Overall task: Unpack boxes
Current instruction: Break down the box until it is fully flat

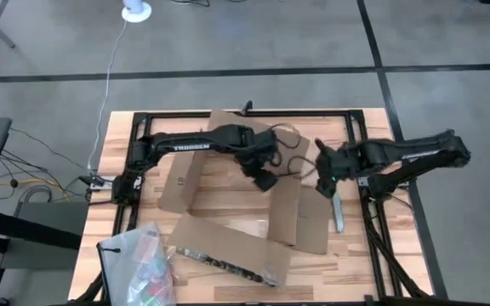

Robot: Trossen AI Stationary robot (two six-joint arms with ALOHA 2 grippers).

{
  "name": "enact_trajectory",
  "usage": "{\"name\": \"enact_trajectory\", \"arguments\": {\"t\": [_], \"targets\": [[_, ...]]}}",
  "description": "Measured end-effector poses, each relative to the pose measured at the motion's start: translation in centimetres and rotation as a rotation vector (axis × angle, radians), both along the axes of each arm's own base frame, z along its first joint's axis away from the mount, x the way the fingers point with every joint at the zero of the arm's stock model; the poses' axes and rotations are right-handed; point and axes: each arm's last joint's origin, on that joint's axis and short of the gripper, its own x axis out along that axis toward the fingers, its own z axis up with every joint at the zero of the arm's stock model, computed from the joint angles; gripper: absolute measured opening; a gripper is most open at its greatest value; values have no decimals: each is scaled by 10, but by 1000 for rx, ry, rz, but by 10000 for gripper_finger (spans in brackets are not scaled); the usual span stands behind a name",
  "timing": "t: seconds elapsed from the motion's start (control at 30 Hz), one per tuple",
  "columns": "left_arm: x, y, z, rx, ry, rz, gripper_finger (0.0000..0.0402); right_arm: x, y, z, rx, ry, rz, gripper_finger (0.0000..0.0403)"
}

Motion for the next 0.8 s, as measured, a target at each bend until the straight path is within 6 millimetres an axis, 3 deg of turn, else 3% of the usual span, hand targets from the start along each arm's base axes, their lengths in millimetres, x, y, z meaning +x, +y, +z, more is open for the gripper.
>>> {"name": "enact_trajectory", "arguments": {"t": [0.23, 0.37, 0.67, 0.8], "targets": [[22, -5, -16, 1, -97, -19, 167, 2, 31, -53, 82, -99, -89, 333], [31, -7, -48, -33, -25, -39, 168, 2, 38, -75, 123, -137, -154, 333], [29, -7, -116, -192, -35, 1, 168, 1, 48, -88, 155, -162, -187, 333], [30, -7, -136, -263, -141, 31, 168, 6, 50, -89, 151, -178, -165, 333]]}}
